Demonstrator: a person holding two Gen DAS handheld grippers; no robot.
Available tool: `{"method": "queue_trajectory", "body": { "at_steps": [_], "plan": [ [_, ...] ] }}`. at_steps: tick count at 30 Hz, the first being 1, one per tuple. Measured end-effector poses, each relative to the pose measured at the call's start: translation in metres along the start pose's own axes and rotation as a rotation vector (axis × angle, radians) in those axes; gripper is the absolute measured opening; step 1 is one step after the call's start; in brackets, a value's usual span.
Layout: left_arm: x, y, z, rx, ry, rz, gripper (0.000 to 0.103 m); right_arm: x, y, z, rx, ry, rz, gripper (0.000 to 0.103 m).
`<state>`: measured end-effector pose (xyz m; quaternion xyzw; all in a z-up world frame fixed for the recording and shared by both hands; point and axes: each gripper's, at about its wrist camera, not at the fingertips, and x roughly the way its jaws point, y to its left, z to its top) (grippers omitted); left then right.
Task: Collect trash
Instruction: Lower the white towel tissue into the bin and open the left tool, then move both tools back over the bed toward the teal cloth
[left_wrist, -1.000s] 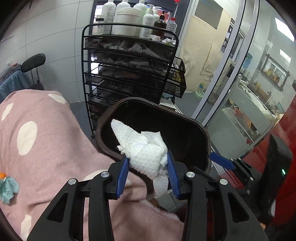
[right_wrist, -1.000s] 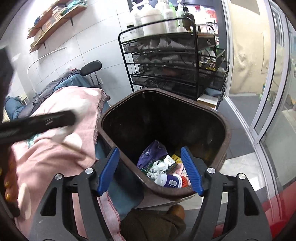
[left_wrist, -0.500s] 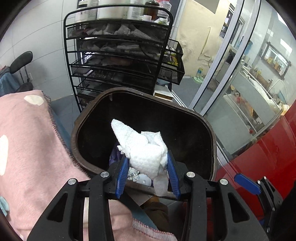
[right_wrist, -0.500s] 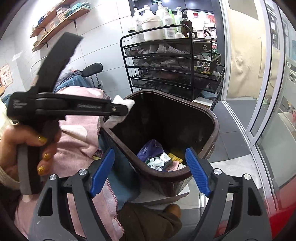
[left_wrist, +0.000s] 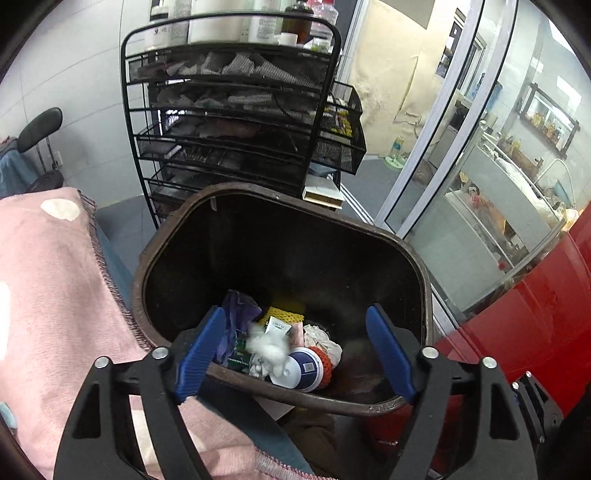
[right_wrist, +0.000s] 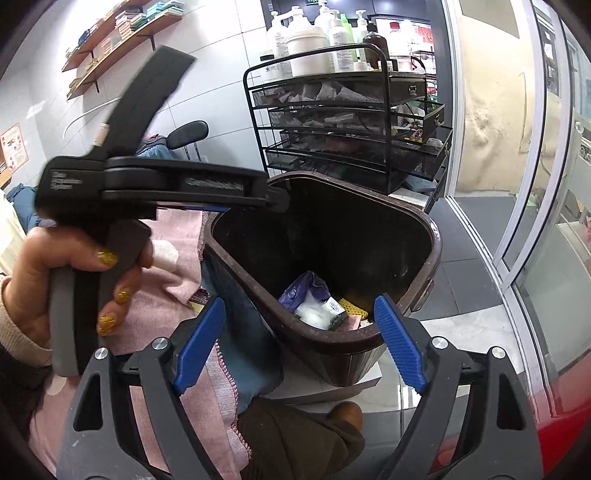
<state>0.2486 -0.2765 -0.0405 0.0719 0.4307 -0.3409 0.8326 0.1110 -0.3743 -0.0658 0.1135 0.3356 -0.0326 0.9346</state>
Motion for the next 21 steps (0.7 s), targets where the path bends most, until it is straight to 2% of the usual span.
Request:
{"method": "queue_trajectory", "body": {
  "at_steps": [8,15,21],
  "plan": [
    [-0.047,0.003,-0.011,0.006,-0.1,0.026,0.09,0.003,0.006,0.0,-0.013,0.009,0.005,0.083],
    [-0.095,0.018,-0.037,-0.021,-0.187,0.075,0.096,0.005,0.021,0.003,-0.041,0.015,0.035,0.083],
    [-0.125,0.04,-0.068,-0.056,-0.215,0.174,0.097,0.006,0.046,0.007,-0.083,0.021,0.087,0.083]
  ]
}}
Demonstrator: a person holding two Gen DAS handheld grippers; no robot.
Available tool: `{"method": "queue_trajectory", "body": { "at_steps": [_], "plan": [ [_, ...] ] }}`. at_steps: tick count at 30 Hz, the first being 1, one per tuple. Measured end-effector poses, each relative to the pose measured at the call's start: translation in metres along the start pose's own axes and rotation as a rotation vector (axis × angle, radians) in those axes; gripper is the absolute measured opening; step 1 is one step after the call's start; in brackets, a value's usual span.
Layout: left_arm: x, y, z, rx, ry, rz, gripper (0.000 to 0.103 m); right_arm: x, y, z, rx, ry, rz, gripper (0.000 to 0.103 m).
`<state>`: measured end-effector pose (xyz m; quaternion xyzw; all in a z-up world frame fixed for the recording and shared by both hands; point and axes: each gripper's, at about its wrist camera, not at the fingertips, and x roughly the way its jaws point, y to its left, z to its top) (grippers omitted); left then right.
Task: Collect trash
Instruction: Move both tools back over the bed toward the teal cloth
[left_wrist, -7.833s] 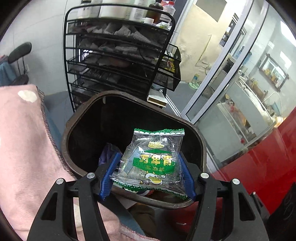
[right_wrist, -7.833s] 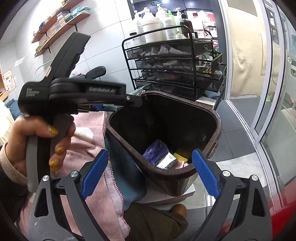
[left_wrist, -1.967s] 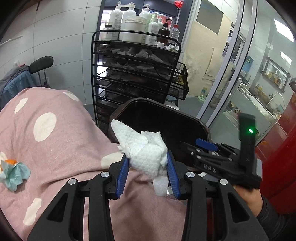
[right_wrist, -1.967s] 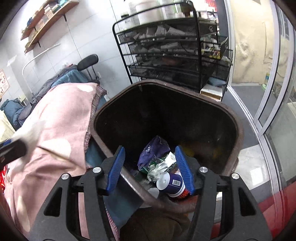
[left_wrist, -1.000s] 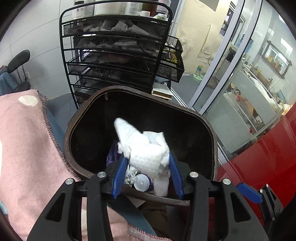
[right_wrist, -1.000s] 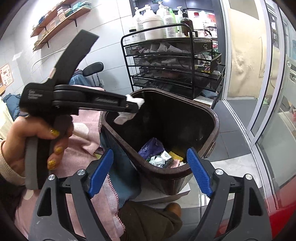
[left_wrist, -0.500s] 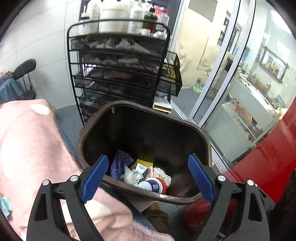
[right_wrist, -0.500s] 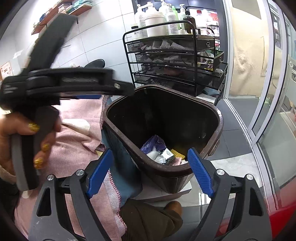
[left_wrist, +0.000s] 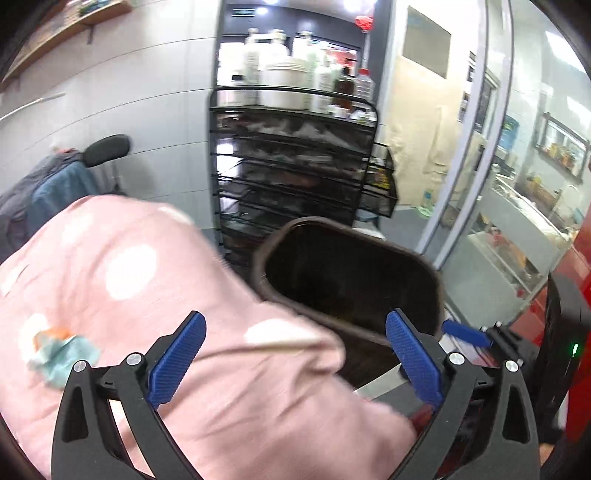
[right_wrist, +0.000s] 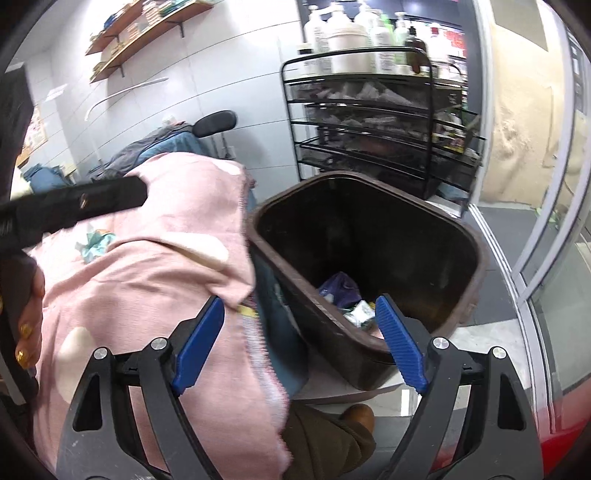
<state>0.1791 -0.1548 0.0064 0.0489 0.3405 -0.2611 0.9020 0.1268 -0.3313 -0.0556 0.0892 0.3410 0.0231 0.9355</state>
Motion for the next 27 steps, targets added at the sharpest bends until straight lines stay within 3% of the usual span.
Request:
{"method": "queue_trajectory", "body": {
  "at_steps": [12,16,21,27],
  "plan": [
    [-0.036,0.09,-0.044,-0.128,0.024,0.179,0.097,0.009,0.072,0.015,-0.118,0.018,0.13,0.083],
    [-0.04,0.124,-0.05,-0.156,0.046,0.272,0.097,0.012,0.095,0.022,-0.159,0.029,0.171,0.083],
    [-0.028,0.175,-0.05,-0.227,0.122,0.339,0.089,0.017,0.118,0.027,-0.182,0.048,0.212,0.083],
    [0.003,0.2,-0.046,-0.211,0.213,0.351,0.081,0.022,0.14,0.03,-0.209,0.074,0.25,0.084]
  ]
}}
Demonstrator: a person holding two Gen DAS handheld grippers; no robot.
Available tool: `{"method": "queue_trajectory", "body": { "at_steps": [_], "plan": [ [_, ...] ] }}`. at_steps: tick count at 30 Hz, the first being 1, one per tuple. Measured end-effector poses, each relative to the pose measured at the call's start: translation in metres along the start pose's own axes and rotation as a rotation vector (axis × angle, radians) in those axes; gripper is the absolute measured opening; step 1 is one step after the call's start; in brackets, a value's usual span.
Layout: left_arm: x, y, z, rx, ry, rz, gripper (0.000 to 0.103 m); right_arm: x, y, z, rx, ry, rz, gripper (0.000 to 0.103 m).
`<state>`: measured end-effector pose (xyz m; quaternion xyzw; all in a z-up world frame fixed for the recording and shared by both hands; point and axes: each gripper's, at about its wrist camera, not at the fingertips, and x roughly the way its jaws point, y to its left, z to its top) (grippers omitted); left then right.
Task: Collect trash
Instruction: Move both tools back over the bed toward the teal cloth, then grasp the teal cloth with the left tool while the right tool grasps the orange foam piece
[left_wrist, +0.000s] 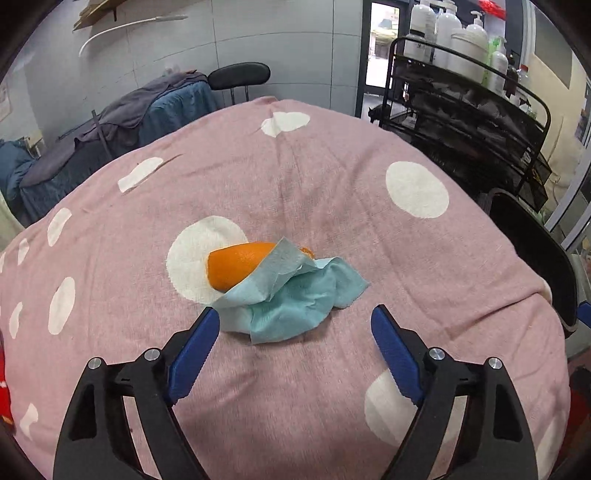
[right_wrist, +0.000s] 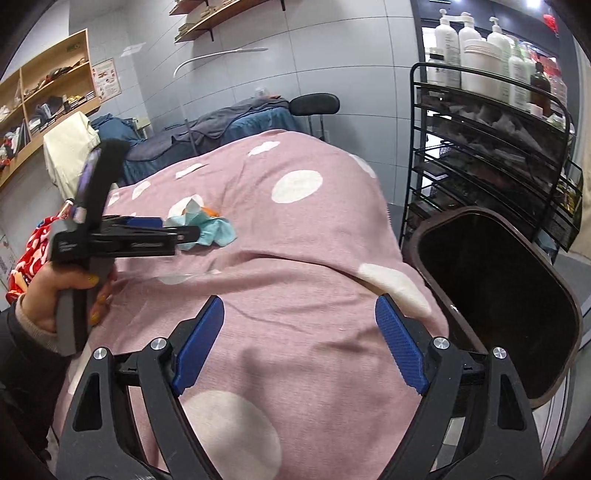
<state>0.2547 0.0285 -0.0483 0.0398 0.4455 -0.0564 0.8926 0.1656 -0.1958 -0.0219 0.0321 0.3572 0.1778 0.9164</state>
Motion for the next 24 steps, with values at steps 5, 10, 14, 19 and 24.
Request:
{"method": "queue_trajectory", "body": {
  "at_steps": [5,10,14,19,24],
  "plan": [
    [0.024,-0.003,0.005,0.026,0.086,0.003,0.068,0.007,0.007,0.005,0.002,0.023,0.02,0.084],
    [0.028,0.004,0.002,0.007,0.108,-0.028,0.029,0.015,0.014,0.009,-0.007,0.043,0.031,0.084],
    [0.013,0.007,-0.002,-0.008,0.063,-0.049,0.016,0.019,0.02,0.017,-0.021,0.047,0.053,0.083],
    [-0.026,0.02,-0.013,-0.06,-0.034,-0.052,0.015,0.03,0.029,0.033,-0.044,0.064,0.1,0.084],
    [-0.06,0.043,-0.026,-0.151,-0.114,-0.041,0.015,0.058,0.049,0.053,-0.073,0.115,0.164,0.084]
  ]
}}
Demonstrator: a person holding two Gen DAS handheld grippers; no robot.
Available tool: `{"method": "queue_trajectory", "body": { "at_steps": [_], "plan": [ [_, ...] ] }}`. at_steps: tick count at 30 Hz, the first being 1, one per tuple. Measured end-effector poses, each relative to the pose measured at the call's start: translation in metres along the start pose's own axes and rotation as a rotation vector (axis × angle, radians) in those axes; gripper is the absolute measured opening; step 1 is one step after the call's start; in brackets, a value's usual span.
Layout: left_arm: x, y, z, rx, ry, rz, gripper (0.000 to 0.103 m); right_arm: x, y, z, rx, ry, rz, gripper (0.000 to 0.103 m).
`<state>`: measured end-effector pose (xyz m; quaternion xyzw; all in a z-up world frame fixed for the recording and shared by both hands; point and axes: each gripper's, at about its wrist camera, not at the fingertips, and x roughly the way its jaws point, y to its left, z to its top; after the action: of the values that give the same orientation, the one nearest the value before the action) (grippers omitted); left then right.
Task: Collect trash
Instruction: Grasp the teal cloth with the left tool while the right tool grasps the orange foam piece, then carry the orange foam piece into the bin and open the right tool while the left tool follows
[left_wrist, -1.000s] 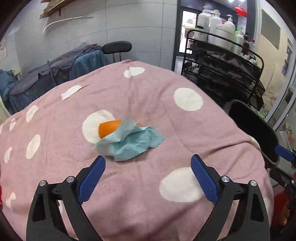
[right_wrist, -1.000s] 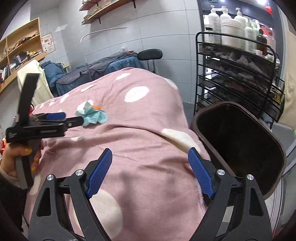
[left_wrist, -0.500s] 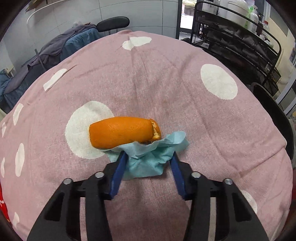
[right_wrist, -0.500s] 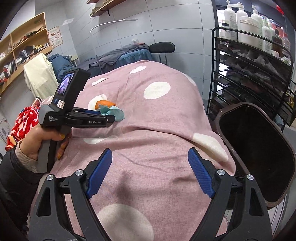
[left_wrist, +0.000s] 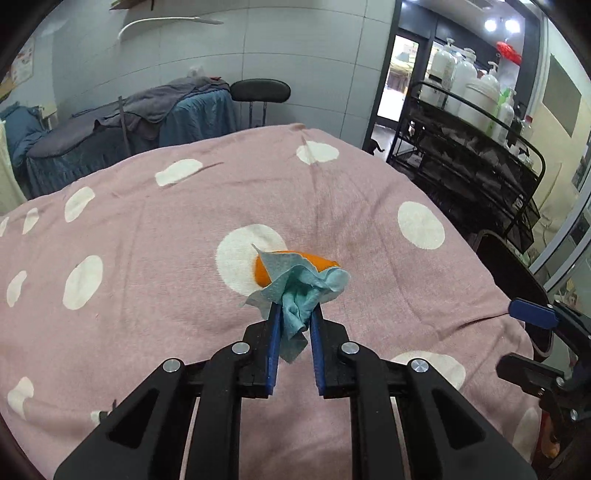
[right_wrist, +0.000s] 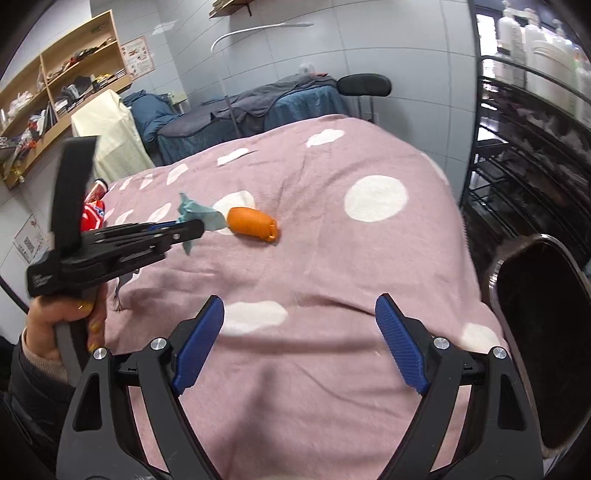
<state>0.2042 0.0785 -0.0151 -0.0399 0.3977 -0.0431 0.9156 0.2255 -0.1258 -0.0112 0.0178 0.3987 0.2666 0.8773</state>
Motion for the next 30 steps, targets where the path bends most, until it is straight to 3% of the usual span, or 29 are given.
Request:
{"method": "queue_trajectory", "body": {
  "at_steps": [9,20,23,27,30],
  "plan": [
    [-0.027,0.02,-0.02,-0.08,-0.044,0.044,0.015,0.077,0.036,0.042,-0.099,0.17,0.047,0.084],
    [-0.039,0.038,-0.038,-0.137,-0.05,0.034,0.015,0.178,0.066,0.079,-0.228,0.352,-0.031,0.081],
    [-0.039,0.037,-0.04,-0.138,-0.047,0.025,0.015,0.19,0.071,0.082,-0.26,0.35,-0.06,0.074],
    [-0.038,0.035,-0.042,-0.147,-0.044,0.0,0.015,0.19,0.078,0.081,-0.296,0.322,-0.088,0.052],
    [-0.038,0.031,-0.044,-0.143,-0.046,-0.009,0.015,0.189,0.08,0.079,-0.307,0.316,-0.08,0.043]
  ]
}}
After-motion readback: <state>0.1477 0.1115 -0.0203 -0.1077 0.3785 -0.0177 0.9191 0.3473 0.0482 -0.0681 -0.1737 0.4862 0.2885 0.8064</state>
